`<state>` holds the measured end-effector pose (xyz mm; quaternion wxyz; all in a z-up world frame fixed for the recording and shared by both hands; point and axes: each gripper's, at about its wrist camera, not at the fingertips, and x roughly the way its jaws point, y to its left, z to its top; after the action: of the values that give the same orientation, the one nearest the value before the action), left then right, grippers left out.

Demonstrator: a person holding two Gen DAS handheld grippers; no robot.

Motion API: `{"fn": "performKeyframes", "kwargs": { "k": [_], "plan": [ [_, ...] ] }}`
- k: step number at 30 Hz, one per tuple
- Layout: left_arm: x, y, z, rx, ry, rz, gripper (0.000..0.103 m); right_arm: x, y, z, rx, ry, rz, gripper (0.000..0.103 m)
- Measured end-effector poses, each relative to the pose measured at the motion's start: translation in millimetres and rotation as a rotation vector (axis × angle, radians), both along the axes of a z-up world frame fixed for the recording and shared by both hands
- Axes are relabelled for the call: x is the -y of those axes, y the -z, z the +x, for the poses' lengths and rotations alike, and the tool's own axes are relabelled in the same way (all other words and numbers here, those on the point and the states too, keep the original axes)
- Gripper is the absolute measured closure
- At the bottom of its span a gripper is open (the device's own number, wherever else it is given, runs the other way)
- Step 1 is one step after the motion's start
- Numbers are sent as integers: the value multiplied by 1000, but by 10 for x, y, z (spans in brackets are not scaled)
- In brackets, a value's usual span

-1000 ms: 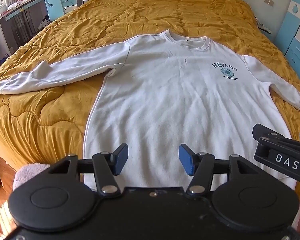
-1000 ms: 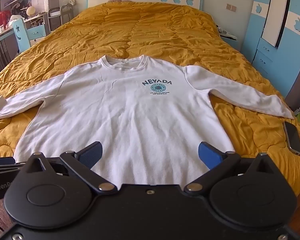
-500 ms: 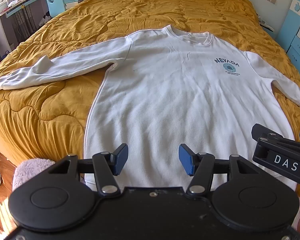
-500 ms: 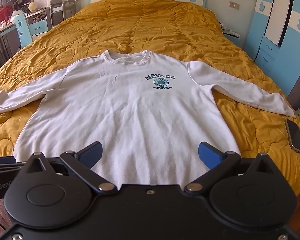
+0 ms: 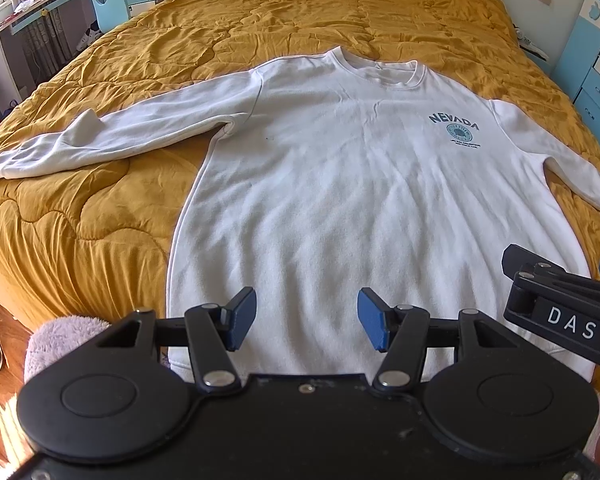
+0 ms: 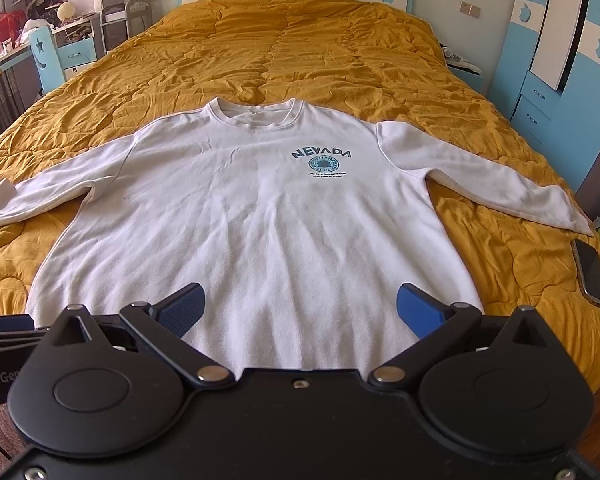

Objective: Fold small clothes

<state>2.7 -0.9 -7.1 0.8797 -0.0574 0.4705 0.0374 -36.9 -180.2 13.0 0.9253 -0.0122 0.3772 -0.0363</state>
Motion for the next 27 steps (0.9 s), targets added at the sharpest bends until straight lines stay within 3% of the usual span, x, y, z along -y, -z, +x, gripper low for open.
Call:
{"fn": "performKeyframes", "kwargs": {
  "k": [27],
  "plan": [
    [-13,55,-15,-13,13,-12,44,11,39,23,-14,4,-1,0]
  ]
}}
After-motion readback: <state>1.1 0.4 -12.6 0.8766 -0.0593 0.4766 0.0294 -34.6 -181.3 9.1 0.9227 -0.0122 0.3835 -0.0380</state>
